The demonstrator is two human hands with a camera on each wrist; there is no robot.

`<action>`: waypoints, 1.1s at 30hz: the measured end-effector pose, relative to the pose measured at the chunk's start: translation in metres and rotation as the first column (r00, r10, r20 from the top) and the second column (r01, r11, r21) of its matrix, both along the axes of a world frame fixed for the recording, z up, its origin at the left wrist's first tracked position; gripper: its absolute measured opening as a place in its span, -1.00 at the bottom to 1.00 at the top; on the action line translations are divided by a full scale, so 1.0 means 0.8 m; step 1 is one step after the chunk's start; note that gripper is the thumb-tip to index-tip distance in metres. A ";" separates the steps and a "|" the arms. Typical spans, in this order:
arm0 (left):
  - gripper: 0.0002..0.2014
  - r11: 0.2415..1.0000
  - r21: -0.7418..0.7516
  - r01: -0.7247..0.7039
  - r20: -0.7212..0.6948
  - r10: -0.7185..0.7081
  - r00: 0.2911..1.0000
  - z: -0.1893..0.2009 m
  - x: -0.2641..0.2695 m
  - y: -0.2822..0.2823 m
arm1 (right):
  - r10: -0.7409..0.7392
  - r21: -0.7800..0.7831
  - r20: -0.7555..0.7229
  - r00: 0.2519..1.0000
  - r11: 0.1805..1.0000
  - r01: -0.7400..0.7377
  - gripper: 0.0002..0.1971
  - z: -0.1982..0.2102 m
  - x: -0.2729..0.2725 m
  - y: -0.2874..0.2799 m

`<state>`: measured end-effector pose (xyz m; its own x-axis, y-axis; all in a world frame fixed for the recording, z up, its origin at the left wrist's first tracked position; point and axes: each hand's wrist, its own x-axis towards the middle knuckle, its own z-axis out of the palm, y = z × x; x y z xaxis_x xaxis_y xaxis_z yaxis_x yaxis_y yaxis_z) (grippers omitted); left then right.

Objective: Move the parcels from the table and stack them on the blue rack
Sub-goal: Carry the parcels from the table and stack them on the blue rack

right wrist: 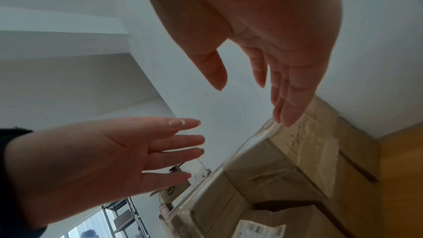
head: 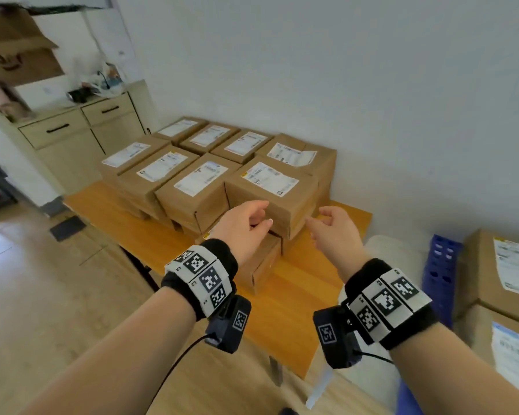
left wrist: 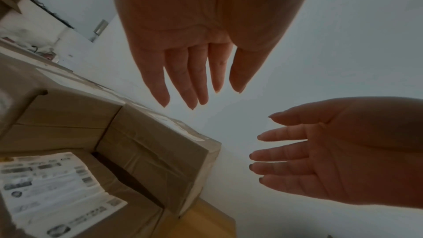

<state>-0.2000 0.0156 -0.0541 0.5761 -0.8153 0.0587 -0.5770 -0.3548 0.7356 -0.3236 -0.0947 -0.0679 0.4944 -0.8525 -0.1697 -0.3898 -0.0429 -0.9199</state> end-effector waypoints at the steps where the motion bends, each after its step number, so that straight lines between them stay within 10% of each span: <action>1: -0.58 1.000 0.020 -0.003 0.006 0.003 1.000 0.000 0.015 -0.010 | -0.005 0.027 0.002 1.000 1.000 0.005 -0.43 -0.002 0.015 -0.011; 19: -0.53 0.959 0.247 0.140 0.115 -0.172 0.978 -0.023 0.228 -0.160 | -0.306 0.323 -0.100 0.947 0.890 0.322 -0.39 -0.051 0.160 -0.082; 33: -0.56 0.902 0.081 0.424 0.154 -0.431 0.889 -0.012 0.199 -0.167 | -0.602 0.302 -0.092 0.793 0.742 0.598 -0.47 -0.023 0.129 -0.035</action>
